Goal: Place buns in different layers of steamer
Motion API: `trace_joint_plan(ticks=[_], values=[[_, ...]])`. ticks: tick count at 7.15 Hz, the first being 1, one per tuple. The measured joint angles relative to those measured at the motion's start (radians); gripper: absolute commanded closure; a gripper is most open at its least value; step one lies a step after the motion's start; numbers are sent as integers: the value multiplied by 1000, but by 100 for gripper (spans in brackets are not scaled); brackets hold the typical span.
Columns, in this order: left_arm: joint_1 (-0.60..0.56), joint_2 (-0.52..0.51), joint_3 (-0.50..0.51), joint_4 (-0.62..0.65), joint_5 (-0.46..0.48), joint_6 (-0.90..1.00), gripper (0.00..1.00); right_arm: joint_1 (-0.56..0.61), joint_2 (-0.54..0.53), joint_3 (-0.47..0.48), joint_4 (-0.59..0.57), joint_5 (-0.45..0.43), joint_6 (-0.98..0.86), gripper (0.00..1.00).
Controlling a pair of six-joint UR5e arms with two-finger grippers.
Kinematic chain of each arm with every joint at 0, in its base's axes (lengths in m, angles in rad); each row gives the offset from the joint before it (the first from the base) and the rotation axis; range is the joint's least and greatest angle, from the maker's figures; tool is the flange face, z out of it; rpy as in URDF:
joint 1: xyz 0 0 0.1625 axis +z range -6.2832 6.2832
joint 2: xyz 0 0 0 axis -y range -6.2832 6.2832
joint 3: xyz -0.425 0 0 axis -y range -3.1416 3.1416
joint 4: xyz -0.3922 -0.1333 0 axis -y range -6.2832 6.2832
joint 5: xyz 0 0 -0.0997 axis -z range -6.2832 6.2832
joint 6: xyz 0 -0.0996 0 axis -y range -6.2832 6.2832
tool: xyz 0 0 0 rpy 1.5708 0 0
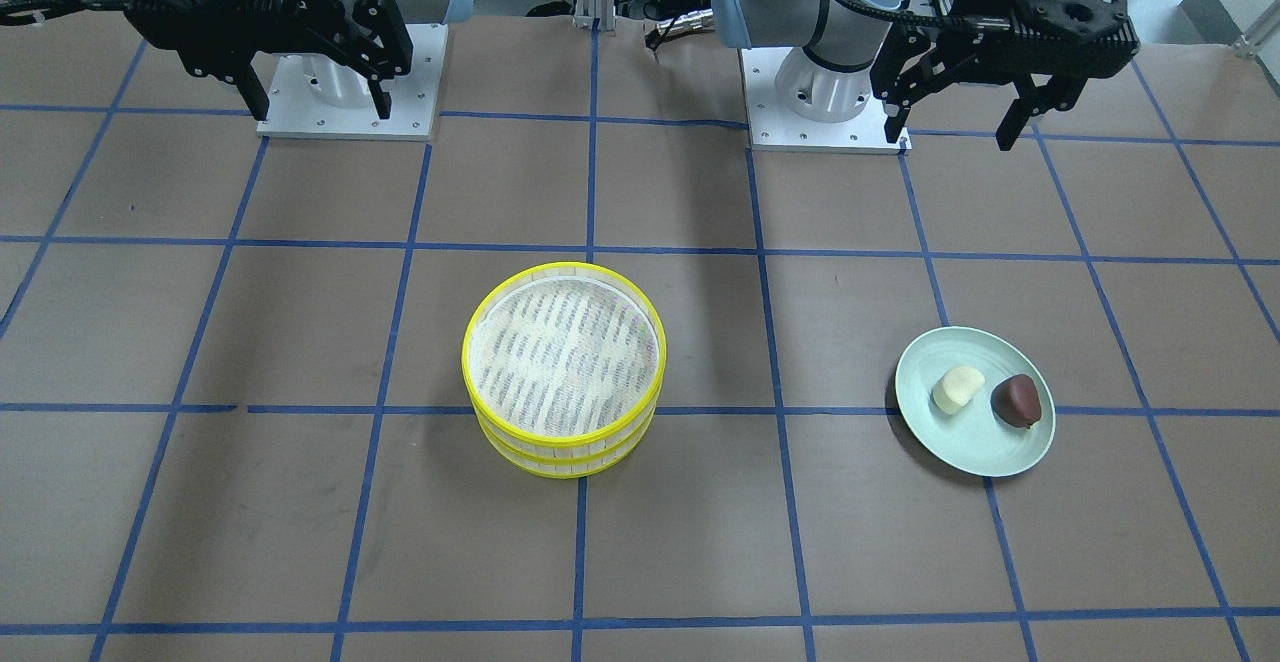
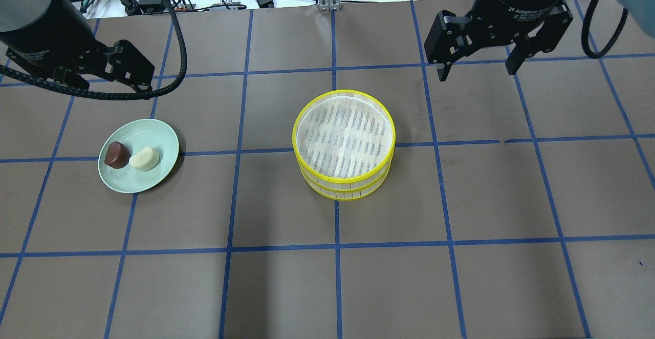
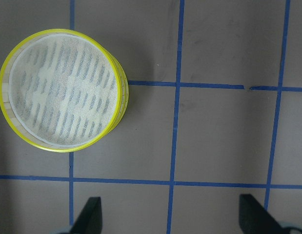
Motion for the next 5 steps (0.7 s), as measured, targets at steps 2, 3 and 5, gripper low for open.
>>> trace_joint_plan(ticks=[2, 3, 5], values=[[0, 0, -5, -1, 3, 1, 0, 0, 0, 0, 0, 0, 0, 0], [1, -3, -9, -2, 5, 3, 0, 0, 0, 0, 0, 0, 0, 0], [5, -13, -15, 0, 4, 8, 0, 0, 0, 0, 0, -1, 0, 0]])
